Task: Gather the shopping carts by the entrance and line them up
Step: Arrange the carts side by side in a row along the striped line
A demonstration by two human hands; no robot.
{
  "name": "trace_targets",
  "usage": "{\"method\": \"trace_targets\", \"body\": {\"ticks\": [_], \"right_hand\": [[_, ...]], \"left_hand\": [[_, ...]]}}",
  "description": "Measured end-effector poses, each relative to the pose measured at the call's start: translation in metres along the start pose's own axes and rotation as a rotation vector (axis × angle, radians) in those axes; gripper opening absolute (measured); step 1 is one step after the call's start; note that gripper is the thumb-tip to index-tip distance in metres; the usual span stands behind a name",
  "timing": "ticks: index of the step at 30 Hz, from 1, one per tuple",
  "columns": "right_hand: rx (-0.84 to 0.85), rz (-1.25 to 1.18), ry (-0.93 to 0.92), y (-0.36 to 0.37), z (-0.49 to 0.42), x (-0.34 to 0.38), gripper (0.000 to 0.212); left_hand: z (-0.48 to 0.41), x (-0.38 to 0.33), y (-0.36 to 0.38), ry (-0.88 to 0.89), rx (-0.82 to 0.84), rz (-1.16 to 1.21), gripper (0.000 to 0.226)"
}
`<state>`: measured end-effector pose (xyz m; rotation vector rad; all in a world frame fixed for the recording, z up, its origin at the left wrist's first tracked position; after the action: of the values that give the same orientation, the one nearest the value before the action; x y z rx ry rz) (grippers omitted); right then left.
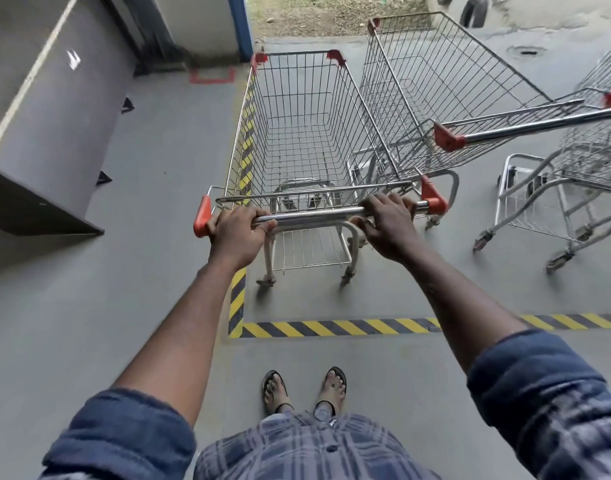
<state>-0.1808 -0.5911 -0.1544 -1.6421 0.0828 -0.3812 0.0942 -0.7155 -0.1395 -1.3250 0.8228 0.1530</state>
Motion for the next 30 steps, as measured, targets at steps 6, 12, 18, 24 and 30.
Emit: {"method": "trace_targets", "body": {"ticks": [6,12,18,24,30], "right_hand": [[-0.036,-0.015,-0.020,0.009,0.011,0.015,0.047],[-0.065,0.013,-0.041,0.004,0.028,0.013,0.043],[-0.069,0.029,-0.033,0.000,0.049,0.010,0.045],[-0.100,0.033,-0.002,0.003,0.071,0.016,0.043],[-0.095,0.027,0.006,0.003,0.079,0.018,0.041]], "left_hand": [[0.014,0.011,-0.009,0.007,-0.034,-0.013,0.025],[0.033,0.009,-0.004,0.011,-0.044,-0.008,0.025],[0.053,0.007,0.002,0.036,-0.022,-0.011,0.026],[0.063,0.009,-0.001,0.060,-0.006,0.019,0.025],[0.066,0.005,-0.003,0.054,-0.003,0.006,0.025]]}}
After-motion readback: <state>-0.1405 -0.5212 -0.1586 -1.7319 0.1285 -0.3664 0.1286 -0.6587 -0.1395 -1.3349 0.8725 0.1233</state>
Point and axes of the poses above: each hand's wrist, its own z-axis away from the middle knuckle, its own y-axis out of the palm, x = y × z, the point moved 4 cm from there along -z, towards the middle knuckle, and after that the axes turned 10 degrees about z, right-handed, at the moved point
